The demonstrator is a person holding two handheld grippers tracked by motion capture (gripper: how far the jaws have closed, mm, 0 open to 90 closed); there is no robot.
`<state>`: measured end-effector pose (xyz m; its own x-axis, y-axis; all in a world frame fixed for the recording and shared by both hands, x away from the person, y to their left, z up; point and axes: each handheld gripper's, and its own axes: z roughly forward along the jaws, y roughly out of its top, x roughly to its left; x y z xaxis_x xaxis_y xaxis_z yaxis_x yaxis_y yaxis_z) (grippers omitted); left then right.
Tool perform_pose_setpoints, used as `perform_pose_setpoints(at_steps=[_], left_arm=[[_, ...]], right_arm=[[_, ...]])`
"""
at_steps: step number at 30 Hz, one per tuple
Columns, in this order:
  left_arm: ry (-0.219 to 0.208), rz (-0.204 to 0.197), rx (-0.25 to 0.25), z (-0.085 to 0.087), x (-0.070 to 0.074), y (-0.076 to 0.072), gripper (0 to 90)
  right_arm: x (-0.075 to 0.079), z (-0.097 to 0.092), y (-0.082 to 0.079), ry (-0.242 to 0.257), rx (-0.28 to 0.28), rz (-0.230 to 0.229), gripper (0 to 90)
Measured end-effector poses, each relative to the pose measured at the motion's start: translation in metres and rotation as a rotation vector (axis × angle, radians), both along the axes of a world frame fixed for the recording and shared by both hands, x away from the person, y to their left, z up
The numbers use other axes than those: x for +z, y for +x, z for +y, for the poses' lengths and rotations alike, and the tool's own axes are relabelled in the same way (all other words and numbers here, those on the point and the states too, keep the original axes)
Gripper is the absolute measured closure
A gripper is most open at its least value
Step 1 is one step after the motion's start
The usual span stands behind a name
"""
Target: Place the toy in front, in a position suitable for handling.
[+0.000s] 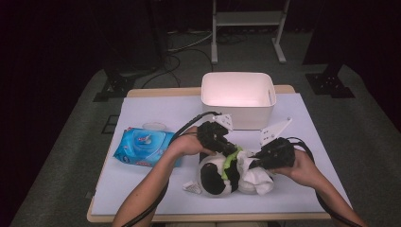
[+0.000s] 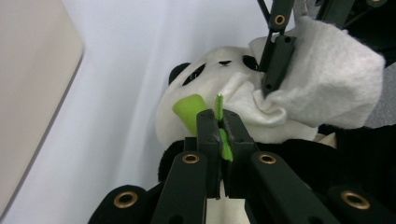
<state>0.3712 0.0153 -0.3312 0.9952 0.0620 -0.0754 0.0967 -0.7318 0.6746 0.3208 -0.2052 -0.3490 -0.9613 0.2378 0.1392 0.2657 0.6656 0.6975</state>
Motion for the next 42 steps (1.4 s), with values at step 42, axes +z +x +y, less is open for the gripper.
perform_pose_setpoints(at_steps=[42], left_arm=[[-0.027,-0.002,0.008,0.017,-0.002,-0.014,82.2]], right_arm=[[-0.006,-0.038,0.009,-0.028,-0.144,-0.017,84.0]])
